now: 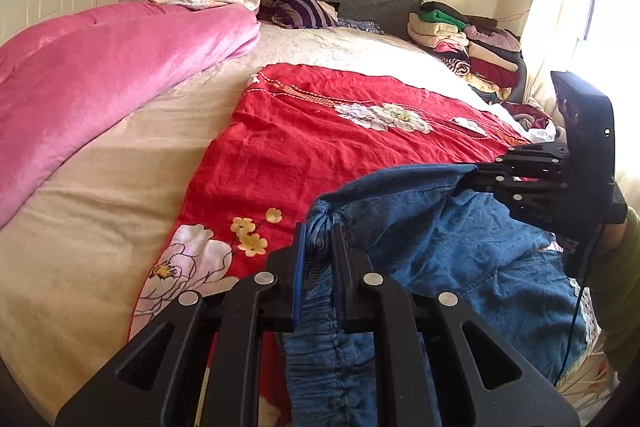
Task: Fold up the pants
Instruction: 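Close the left tool on the elastic waistband while the right tool grips the waistband edge, then lift the waistband with both tools and fold the pants over onto themselves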
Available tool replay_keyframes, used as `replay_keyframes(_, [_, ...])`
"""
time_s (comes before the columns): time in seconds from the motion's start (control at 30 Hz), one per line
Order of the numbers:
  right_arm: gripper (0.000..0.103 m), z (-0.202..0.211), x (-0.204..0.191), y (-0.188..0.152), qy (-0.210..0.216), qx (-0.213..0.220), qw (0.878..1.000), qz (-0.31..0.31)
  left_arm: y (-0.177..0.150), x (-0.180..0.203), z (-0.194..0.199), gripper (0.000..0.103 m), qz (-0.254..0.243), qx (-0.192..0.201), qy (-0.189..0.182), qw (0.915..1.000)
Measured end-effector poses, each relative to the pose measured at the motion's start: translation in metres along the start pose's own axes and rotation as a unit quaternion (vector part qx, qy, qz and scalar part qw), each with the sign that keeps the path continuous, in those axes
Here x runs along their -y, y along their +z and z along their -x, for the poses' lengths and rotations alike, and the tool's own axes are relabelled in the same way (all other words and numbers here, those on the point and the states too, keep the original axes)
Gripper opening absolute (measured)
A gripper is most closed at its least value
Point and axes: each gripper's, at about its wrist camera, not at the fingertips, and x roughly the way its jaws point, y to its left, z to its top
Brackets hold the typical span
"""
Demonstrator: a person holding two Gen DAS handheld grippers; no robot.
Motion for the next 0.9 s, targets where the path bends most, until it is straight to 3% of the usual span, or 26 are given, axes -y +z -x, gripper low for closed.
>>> replay_keyframes(0.23, [0.002,0.043,-0.015,-0.020,0.009,0.031,0.999,-0.008,-0.015,0.009,0.031,0.011,-0.010,0.022,-0.028,0.9993])
replay_keyframes(0.33, [0.002,0.062,-0.027,-0.030,0.016,0.044,0.999,-0.008,-0.028,0.007,0.048,0.011,0.001,0.031,-0.059,0.9977])
replay_keyframes(0.5, [0.002,0.091,-0.061,-0.053,0.029,0.054,0.998,0.007,-0.053,0.011,0.067,0.011,-0.015,0.042,-0.063,0.9970])
replay_keyframes(0.9, [0.002,0.086,-0.141,-0.126,0.081,0.011,0.996,0.024,-0.125,-0.008,0.074,0.013,0.036,0.015,-0.069,0.9969])
